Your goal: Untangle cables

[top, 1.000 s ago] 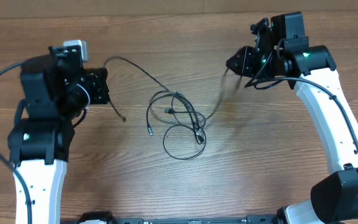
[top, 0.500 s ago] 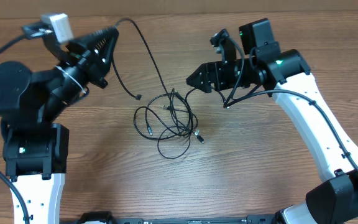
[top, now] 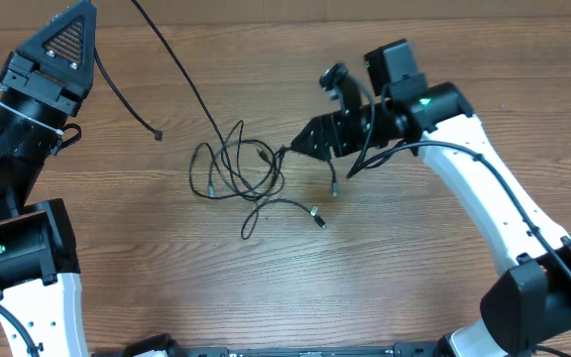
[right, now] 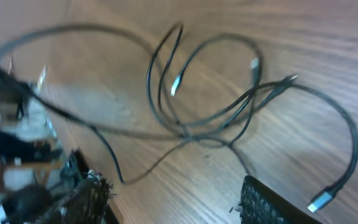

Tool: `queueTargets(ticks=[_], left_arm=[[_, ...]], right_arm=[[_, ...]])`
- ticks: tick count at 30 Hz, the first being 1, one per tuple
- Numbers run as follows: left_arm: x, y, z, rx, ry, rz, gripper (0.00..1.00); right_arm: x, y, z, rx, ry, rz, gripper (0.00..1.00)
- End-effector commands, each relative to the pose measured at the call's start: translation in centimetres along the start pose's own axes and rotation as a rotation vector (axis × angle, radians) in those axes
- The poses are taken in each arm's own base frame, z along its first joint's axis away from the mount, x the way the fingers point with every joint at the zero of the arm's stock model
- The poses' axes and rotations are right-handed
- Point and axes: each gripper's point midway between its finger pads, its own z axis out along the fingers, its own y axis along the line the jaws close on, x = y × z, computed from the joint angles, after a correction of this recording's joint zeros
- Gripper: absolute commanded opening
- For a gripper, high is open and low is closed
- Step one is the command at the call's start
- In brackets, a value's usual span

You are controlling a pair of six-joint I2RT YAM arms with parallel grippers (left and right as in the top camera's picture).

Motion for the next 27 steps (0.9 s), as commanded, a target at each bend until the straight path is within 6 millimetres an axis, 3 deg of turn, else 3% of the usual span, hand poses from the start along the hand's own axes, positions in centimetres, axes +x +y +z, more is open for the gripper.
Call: queueTargets(ticks=[1,4,7,10,12,14,17,20,23,27], left_arm=[[-0.6,-0.7,-0.1,0.010,-0.021,-0.039,0.04],[-0.1,-0.4,0.0,0.010,0.009,-0.044,0.04],[0.4,0.4,0.3,-0.001,0.040,-0.065,0.04],[0.6,0.7,0.4,-0.002,0.057,-0.075,0.04],[0.5,0.7,0.4,-0.001,0.054,-0.076,0.04],[0.4,0.7,0.4,-0.002,0.049,-0.074,0.04],[0.0,1.0,0.1,-0.014,0.040,-0.071,0.04],[-0.5,1.4,-0.3,-0.027,0.032,-0.057,0.04],[-0.5,2.7,-0.9,-0.074,0.049,-0.047,0.04],[1.1,6.2,-1.5,-0.190,0.117,0.037,0.10]], right_arm=[[2.1,1.3,2.5,-0.056,0.073,-0.078,0.66],[3.4,2.2,4.9,-0.120,0.118,-0.087,0.61],[3.8,4.9,7.7,-0.221,0.114,-0.155,0.60],[3.7,6.8,9.1,-0.245,0.098,-0.220,0.59],[3.6,7.4,10.2,-0.225,0.089,-0.238,0.59],[3.9,7.4,11.2,-0.201,0.097,-0.253,0.50],[4.5,7.2,11.9,-0.196,0.122,-0.246,0.39],[5.1,6.4,12.5,-0.169,0.145,-0.227,0.18],[5.5,5.2,12.7,-0.114,0.154,-0.218,0.04],[5.1,5.5,11.1,-0.082,0.160,-0.204,0.04]])
